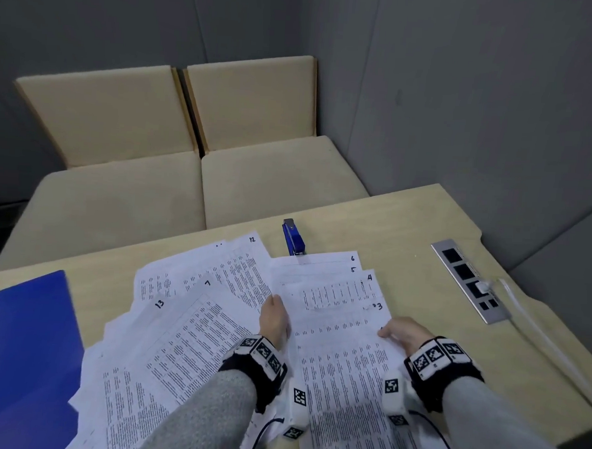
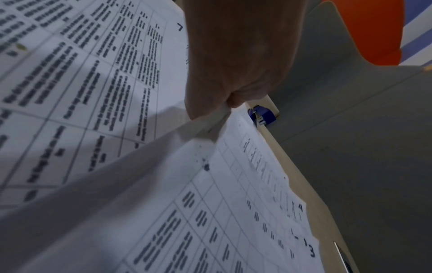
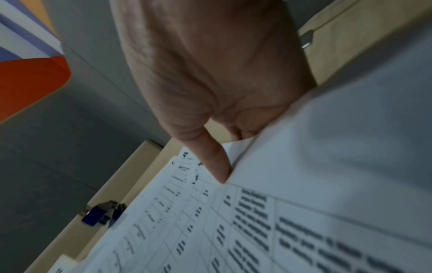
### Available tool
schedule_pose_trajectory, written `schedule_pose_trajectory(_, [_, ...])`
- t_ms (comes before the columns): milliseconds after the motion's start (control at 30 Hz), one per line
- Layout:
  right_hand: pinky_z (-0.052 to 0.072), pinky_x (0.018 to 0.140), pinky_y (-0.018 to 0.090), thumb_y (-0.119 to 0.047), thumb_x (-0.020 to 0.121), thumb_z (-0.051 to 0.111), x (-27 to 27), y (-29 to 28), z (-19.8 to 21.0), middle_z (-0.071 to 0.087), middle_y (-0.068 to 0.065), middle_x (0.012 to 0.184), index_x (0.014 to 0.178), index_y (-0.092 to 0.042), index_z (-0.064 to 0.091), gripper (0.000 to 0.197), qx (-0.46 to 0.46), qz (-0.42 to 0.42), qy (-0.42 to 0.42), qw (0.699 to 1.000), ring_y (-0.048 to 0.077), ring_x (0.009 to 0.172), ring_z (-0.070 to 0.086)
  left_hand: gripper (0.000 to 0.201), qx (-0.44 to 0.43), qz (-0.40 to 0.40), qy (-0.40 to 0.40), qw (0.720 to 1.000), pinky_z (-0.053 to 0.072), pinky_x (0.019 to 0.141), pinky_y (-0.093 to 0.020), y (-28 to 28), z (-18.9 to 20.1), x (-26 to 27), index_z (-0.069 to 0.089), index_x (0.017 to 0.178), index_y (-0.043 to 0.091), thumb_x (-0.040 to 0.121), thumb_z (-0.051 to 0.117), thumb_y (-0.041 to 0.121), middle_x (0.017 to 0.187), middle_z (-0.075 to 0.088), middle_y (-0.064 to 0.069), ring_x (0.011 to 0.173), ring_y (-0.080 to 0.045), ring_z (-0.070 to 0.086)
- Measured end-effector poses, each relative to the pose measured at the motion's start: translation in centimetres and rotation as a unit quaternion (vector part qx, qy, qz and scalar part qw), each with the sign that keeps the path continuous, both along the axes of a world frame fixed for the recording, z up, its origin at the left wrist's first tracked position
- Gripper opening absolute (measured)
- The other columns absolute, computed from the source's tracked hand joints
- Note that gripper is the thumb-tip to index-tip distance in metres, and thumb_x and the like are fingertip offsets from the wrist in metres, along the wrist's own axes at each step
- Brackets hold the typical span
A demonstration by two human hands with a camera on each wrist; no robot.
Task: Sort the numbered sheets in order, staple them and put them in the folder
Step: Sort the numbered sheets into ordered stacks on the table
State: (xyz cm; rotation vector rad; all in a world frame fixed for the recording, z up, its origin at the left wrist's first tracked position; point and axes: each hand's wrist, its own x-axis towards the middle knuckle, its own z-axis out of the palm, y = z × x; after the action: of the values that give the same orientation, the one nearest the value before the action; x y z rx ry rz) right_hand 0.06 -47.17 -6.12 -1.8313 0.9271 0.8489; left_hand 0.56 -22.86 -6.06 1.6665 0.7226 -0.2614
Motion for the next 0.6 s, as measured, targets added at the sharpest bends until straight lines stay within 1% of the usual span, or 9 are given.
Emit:
schedule_pose_trajectory(67, [0.046,0.095,0.04,0.0,0.082,0.061,0.3,0.7,-0.3,0.061,0.02,0.115,0.119,0.011,0.05,0.041,-0.035,0.01,-0.01,0.999,0.033,0.104,0.059,0.026,0.035,-0.007,-0.004,0.999,0.035,0.066,-0.031,0.0,0.1,-0.2,0.042,0.081,0.009,0.1,0.03,0.021,0.078,0.046,-0.005,0.069,-0.019,0.043])
schedule_pose_trajectory(133, [0.046,0.09,0.036,-0.001,0.079,0.064,0.2,1.4,-0.8,0.054,0.019,0.12,0.126,0.007,0.04,0.054,-0.098,0.029,-0.036,0.994,0.034,0.108,0.055,0.03,0.095,-0.027,0.01,0.995,0.043,0.082,-0.035,0.0,0.5,-0.4,0.047,0.114,0.007,0.1,0.036,0.032,0.105,0.055,-0.011,0.094,-0.026,0.054])
schedule_pose_trajectory(200, [0.045,0.091,0.038,-0.004,0.078,0.062,-0.4,2.4,-0.6,0.043,0.017,0.127,0.127,-0.004,0.035,0.056,-0.195,0.064,-0.067,0.976,0.036,0.114,0.05,0.05,0.221,-0.084,0.057,0.97,0.038,0.1,-0.044,0.3,0.8,-0.9,0.034,0.135,0.008,0.096,0.043,0.039,0.132,0.041,-0.017,0.121,-0.033,0.042])
schedule_pose_trajectory(233, [0.045,0.092,0.04,-0.005,0.078,0.061,-0.7,2.8,-0.6,0.04,0.017,0.127,0.124,-0.007,0.036,0.052,-0.242,0.086,-0.079,0.963,0.035,0.114,0.048,0.057,0.268,-0.116,0.084,0.953,0.035,0.103,-0.046,0.5,1.1,-1.1,0.029,0.138,0.008,0.095,0.045,0.041,0.137,0.034,-0.018,0.126,-0.034,0.035])
schedule_pose_trajectory(300, [0.046,0.092,0.041,-0.006,0.078,0.058,-0.9,3.3,-0.6,0.041,0.018,0.126,0.121,-0.007,0.04,0.047,-0.282,0.106,-0.094,0.949,0.035,0.114,0.046,0.062,0.274,-0.162,0.133,0.939,0.034,0.105,-0.048,0.7,1.3,-1.9,0.023,0.14,0.006,0.092,0.049,0.035,0.139,0.026,-0.019,0.129,-0.035,0.029])
schedule_pose_trajectory(400, [0.049,0.092,0.042,-0.007,0.078,0.058,-0.5,3.2,-1.3,0.055,0.019,0.12,0.118,-0.002,0.044,0.043,-0.262,0.085,-0.081,0.958,0.036,0.111,0.053,0.063,0.183,-0.175,0.17,0.952,0.035,0.108,-0.049,0.5,0.7,-2.9,0.022,0.141,0.005,0.088,0.053,0.022,0.141,0.021,-0.019,0.129,-0.035,0.028])
schedule_pose_trajectory(467, [0.052,0.087,0.038,-0.008,0.078,0.057,-0.3,3.1,-1.4,0.062,0.018,0.112,0.107,0.001,0.051,0.031,-0.243,0.082,-0.07,0.964,0.034,0.102,0.059,0.063,0.17,-0.186,0.174,0.952,0.036,0.107,-0.05,0.0,0.5,-3.1,0.022,0.141,0.006,0.087,0.052,0.018,0.142,0.02,-0.018,0.129,-0.036,0.027])
schedule_pose_trajectory(533, [0.052,0.084,0.036,-0.01,0.077,0.056,-0.5,3.3,-1.0,0.061,0.018,0.111,0.098,-0.002,0.056,0.023,-0.25,0.086,-0.057,0.963,0.033,0.098,0.058,0.062,0.173,-0.198,0.175,0.949,0.037,0.107,-0.05,-0.4,0.6,-3.0,0.022,0.141,0.007,0.087,0.05,0.017,0.141,0.021,-0.017,0.128,-0.036,0.028])
schedule_pose_trajectory(600, [0.05,0.087,0.038,-0.01,0.076,0.055,-0.7,3.5,-0.9,0.053,0.019,0.116,0.103,-0.002,0.055,0.028,-0.261,0.076,-0.051,0.961,0.035,0.103,0.053,0.06,0.176,-0.208,0.175,0.946,0.037,0.106,-0.05,-0.5,0.7,-2.9,0.023,0.141,0.008,0.088,0.049,0.017,0.14,0.021,-0.017,0.127,-0.036,0.03])
